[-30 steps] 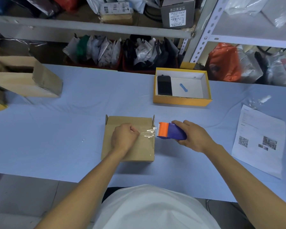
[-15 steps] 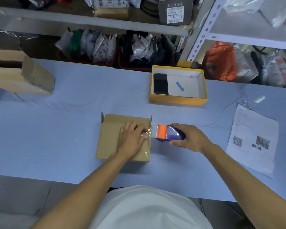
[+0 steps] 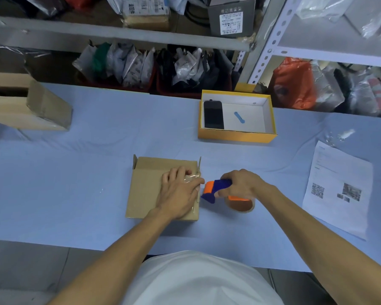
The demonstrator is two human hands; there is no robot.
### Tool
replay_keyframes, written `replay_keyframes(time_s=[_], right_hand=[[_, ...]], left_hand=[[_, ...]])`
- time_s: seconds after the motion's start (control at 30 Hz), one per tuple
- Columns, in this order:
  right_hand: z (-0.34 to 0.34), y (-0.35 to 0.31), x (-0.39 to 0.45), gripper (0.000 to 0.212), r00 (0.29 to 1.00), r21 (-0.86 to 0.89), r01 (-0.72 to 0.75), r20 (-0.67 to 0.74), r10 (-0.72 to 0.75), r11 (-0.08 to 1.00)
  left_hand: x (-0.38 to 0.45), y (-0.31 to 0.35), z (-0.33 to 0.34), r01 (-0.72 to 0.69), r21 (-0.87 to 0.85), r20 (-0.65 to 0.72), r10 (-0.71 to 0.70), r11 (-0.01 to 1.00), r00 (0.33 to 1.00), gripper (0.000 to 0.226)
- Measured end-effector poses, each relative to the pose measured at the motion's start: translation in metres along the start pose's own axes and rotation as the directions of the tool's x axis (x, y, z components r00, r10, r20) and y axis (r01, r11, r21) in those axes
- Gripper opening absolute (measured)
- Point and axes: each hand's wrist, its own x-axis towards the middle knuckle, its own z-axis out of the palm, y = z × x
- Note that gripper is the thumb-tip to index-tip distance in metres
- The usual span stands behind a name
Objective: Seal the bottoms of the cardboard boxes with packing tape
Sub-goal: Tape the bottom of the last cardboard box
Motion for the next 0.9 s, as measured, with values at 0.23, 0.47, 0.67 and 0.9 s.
replay_keyframes(time_s=[0.23,0.47,0.67,0.9], right_hand=[[0.015,0.023,-0.029,0.053,0.953,0.224,0.044,-0.303,0.026,0.974],[0.022,0.014,-0.056,0.045,0.903,0.314,0.254,-0.415,-0.108,0.915],[0.023,-0.006,-0.069,0.052,0.868,0.251,0.378,-0.430,-0.248,0.891],[0.025,-0.013,-0.071,0.063,0.855,0.216,0.395,-0.442,-0.271,0.893]], left_hand=[[0.002,0.001,0.000,-0.054,-0.050,0.063,0.057,0.997,0.996,0.013],[-0.001,0.002,-0.028,0.195,-0.680,0.050,-0.220,0.707,0.974,0.019],[-0.001,0.013,-0.042,0.494,-0.809,0.431,-0.250,0.318,0.867,0.017],[-0.008,0.008,-0.055,0.605,-0.779,0.546,-0.295,0.166,0.784,0.015]])
